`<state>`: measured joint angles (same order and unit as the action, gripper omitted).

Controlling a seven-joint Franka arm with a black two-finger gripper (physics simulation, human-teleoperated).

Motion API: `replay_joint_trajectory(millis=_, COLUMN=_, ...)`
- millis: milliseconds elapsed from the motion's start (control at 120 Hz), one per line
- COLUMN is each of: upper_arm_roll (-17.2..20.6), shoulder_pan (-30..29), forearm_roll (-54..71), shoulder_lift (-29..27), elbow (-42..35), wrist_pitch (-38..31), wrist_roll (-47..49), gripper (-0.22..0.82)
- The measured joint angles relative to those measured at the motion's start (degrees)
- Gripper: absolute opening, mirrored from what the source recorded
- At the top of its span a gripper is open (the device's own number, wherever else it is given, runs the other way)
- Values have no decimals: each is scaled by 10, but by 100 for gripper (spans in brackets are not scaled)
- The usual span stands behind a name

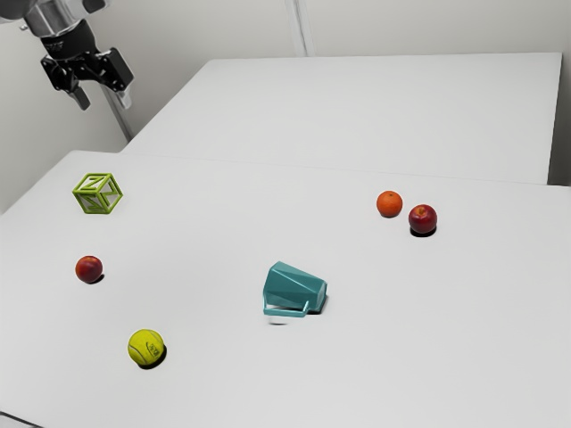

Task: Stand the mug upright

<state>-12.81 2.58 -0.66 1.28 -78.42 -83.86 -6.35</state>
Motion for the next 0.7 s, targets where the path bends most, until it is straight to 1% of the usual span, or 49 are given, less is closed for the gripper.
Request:
replay_joint_trajectory(millis=350, upper_arm_roll=4, shoulder_pan=2, forearm_roll=1, shoulder_lift=-3, elbow=0, wrist_pitch=2, wrist_roll=2, gripper=60)
replay_joint_trajectory(millis=450, upper_arm_roll=13, shoulder_pan=-5, forearm_roll=2, shoulder_lift=-6, elbow=0, wrist_pitch=10, wrist_roll=4, gripper=60)
replay_joint_trajectory(millis=550, upper_arm_roll=15, shoulder_pan=-5, forearm_roll=-3, shoulder_lift=-1, elbow=-2, wrist_pitch=14, wrist_roll=7, gripper=60)
replay_joint_trajectory(millis=700, upper_arm_roll=13, shoulder_pan=0, forearm_roll=-52, shoulder_lift=0, elbow=-73, wrist_pitch=-13, wrist_roll=11, gripper=60)
